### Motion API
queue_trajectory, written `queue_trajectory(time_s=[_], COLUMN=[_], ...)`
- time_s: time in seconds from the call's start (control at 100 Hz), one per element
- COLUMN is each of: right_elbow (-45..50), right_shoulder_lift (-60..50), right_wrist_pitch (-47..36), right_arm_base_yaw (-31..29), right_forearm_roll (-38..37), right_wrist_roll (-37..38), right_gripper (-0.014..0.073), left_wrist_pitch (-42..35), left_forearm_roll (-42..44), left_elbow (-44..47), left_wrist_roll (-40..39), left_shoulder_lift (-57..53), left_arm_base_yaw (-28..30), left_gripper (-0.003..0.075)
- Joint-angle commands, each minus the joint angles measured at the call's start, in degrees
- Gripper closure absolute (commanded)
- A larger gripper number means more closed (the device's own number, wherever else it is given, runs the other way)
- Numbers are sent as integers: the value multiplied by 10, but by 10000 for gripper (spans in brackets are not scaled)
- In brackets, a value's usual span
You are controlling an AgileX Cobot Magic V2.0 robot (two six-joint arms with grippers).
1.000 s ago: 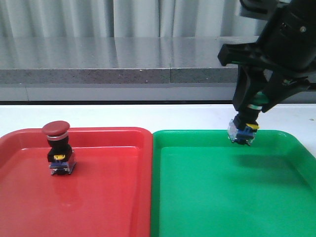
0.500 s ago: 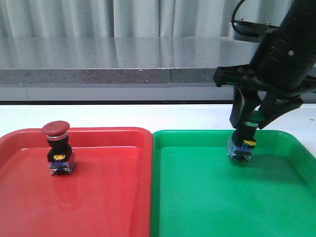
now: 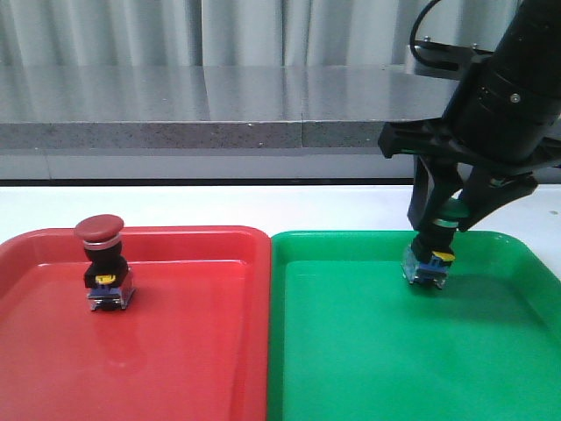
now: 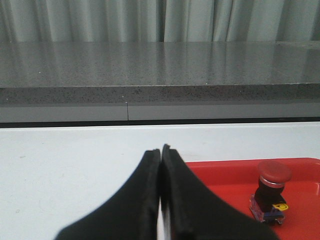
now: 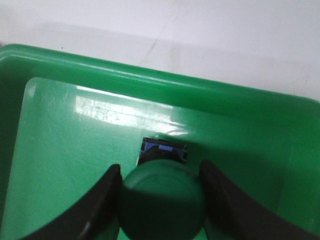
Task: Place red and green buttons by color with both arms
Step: 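Carry the green button into the green tray and lower it, then open the right gripper and raise it away from the button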
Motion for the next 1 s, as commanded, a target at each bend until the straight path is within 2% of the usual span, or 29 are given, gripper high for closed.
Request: queue_trajectory(time_s=[0.0, 0.75, 0.99], right_elbow=[-13, -13, -13], right_shoulder_lift=[-22, -22, -22], right_wrist_pitch=[-21, -5, -3], right_arm_base_yaw=[1, 1, 1], right_forearm_roll=[4, 4, 4], right_wrist_roll=[0, -9, -9], right_gripper=[243, 237, 64], left_wrist_pitch=[-49, -49, -49], left_forearm_roll=[-2, -2, -2], left_elbow=[24, 24, 24], left_wrist_roll=[-3, -3, -3], left_shoulder_lift=[-17, -17, -17], left_arm_base_yaw=[1, 1, 1], left_gripper=[739, 739, 739])
